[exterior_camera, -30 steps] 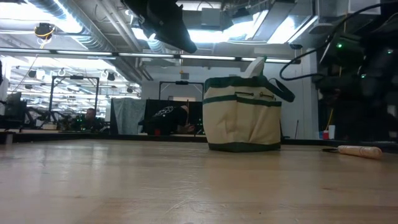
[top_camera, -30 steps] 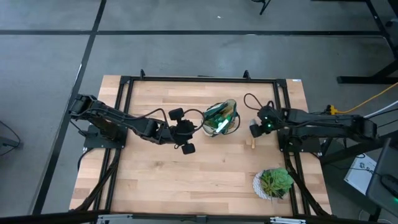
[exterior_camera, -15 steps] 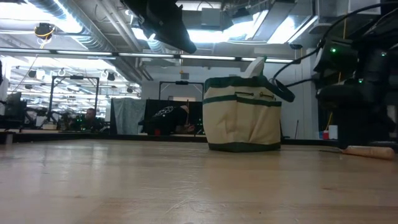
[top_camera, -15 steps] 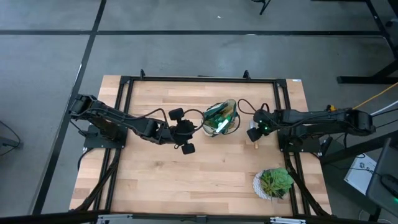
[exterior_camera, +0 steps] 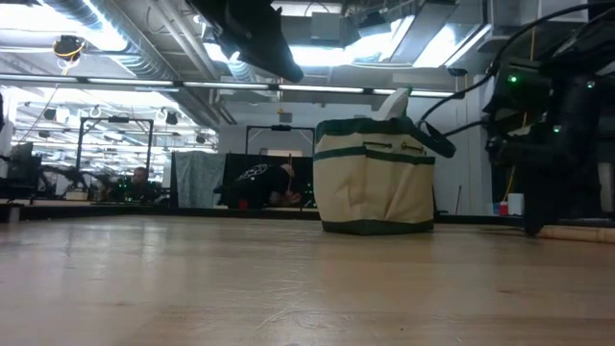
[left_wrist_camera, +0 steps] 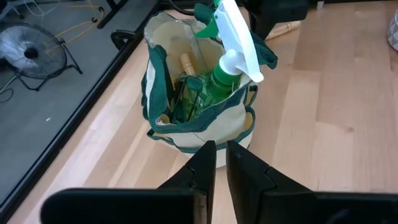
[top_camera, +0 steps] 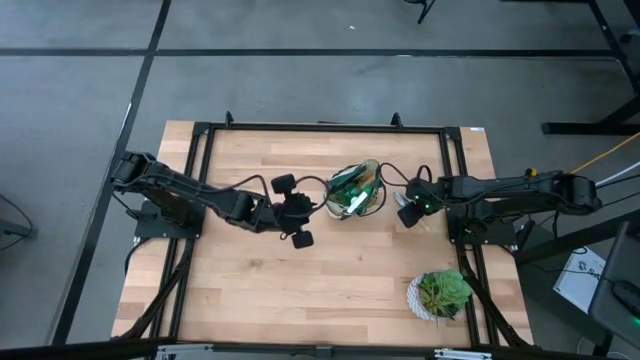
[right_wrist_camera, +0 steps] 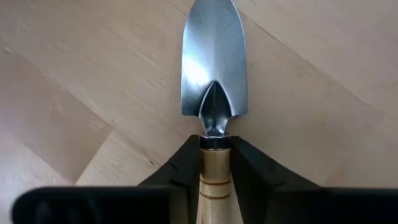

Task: Pick & Place Garden tools in Gardening bag
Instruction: Put the brown trowel into the green gardening bag

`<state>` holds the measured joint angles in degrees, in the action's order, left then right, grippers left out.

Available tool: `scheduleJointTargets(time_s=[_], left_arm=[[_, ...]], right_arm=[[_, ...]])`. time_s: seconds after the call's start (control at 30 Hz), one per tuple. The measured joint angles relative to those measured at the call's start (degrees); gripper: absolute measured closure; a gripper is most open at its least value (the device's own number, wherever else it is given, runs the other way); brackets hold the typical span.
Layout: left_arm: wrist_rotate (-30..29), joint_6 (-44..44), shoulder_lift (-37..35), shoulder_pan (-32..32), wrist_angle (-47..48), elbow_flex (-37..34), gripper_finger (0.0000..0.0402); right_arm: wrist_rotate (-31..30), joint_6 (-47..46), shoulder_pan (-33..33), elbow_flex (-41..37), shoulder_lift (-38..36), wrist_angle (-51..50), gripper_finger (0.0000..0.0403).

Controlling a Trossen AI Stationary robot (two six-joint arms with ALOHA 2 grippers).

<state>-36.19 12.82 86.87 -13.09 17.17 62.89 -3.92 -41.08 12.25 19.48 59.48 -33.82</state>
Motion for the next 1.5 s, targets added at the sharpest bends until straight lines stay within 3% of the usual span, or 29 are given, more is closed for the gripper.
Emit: scheduleJointTargets(time_s=[0.47,0.77,1.03,1.17,1.33,1.5], left_arm=[[-2.73,-2.54,-2.83,-4.71,1.25,-0.04,0.0371],[-4.89,-1.83,-7.26,-7.16,1.53,-0.02,0.0371],[-2.68,1.51,-7.08,-7.21,1.69,-0.02,0.0371],[-2.25,1.76,-6.86,-7.21,0.42,0.01,0.0371],[-1.32,2.51,-5.81,-6.80,-3.47,0.04,0.0370],[-1.20,2.50,-4.32,-5.91,-6.82,0.04,0.0370]], right_arm=[[1.43,7.51,0.07,1.78,-0.69,5.76,0.0339],[-6.37,8.98,0.17,8.11,-1.36,4.81,0.0340],[-18.09,9.98,0.15,15.21,-1.38,-0.30,0.0340],[-20.96,12.60,0.15,18.60,-1.40,0.92,0.0340],[-20.25,18.08,-0.83,20.99,-1.42,8.69,0.0340],[-13.57,22.87,-2.80,21.49,-1.44,20.24,0.0340]])
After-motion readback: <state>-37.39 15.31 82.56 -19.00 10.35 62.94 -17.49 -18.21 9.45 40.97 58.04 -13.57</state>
